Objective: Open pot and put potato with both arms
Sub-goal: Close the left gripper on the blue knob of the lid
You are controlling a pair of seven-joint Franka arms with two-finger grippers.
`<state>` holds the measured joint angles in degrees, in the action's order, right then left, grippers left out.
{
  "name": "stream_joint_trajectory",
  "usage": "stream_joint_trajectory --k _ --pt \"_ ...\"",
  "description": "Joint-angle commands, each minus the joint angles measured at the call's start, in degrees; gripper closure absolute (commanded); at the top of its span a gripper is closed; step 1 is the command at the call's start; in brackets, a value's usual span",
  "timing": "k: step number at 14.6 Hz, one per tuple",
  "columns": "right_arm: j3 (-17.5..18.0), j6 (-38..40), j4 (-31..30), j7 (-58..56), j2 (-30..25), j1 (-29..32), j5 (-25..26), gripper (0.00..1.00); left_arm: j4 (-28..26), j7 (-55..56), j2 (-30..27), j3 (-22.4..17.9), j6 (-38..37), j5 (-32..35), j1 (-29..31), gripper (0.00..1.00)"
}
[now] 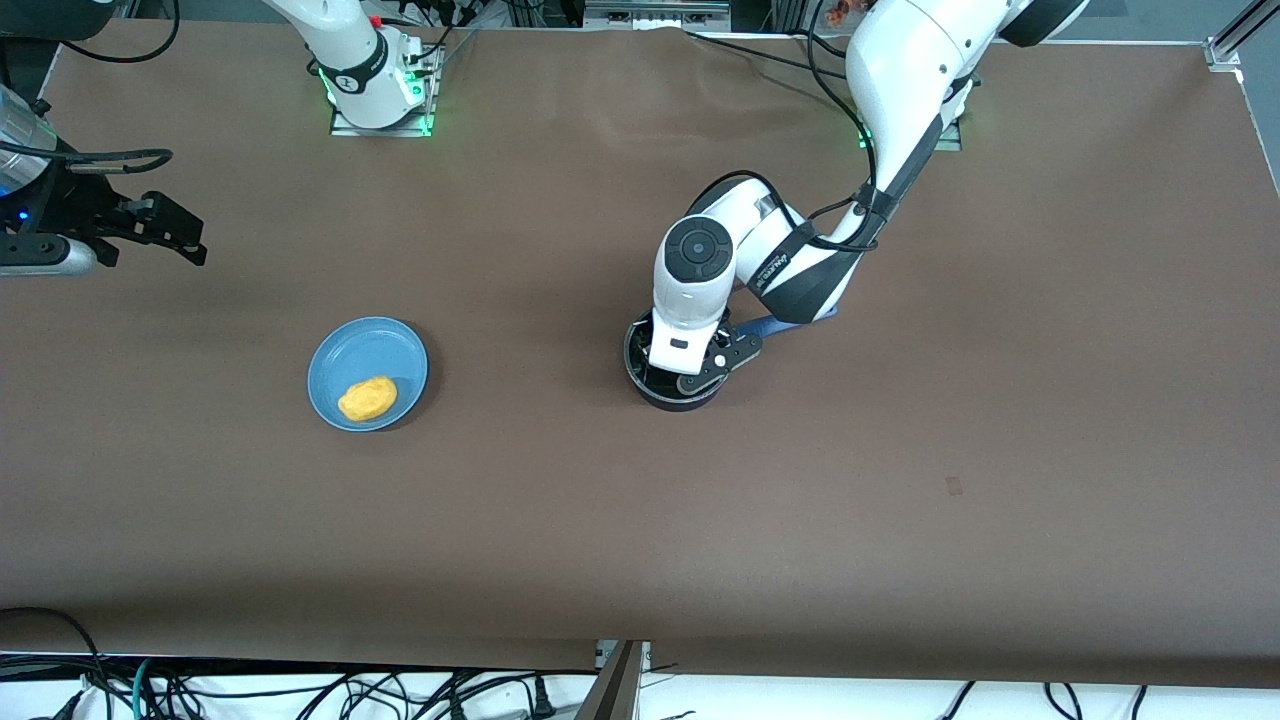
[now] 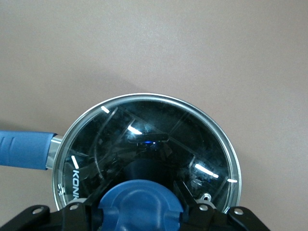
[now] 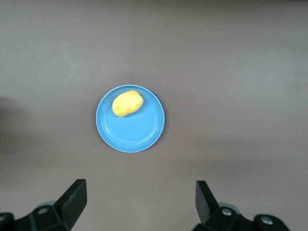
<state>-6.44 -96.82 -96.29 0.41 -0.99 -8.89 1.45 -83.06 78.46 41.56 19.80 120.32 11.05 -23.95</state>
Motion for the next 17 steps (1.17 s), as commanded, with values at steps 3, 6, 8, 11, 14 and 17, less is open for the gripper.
stream_joint_trajectory --k 3,6,8,11,14,17 --pt "0.12 -0.12 0.32 0.64 -0.15 0.19 0.39 0.0 -0.35 0.02 -0.43 -0.38 0.09 -0.86 -0.13 0.57" --pt "0.12 -0.12 0.32 0.64 -0.15 0.19 0.39 0.0 -0.17 0.11 -0.6 -0.38 0.0 -0.77 0.05 0.63" --pt "0.12 -0.12 0.32 0.64 -0.15 0.19 0.39 0.0 -0.17 0.11 -0.95 -0.38 0.0 -0.77 0.13 0.67" --pt "0.12 -0.12 0.32 0.64 -0.15 0.19 0.3 0.0 -0.09 0.11 -1.65 -0.38 0.0 -0.68 0.31 0.7" --pt "0.12 -0.12 0.32 0.64 -0.15 0.19 0.3 0.0 0.7 -0.24 -2.53 -0.46 -0.17 -0.68 0.66 0.72" --pt "0.12 -0.12 0.32 0.64 -0.15 0.19 0.3 0.0 0.88 -0.59 -4.46 -0.46 -0.26 -0.59 1.89 0.74"
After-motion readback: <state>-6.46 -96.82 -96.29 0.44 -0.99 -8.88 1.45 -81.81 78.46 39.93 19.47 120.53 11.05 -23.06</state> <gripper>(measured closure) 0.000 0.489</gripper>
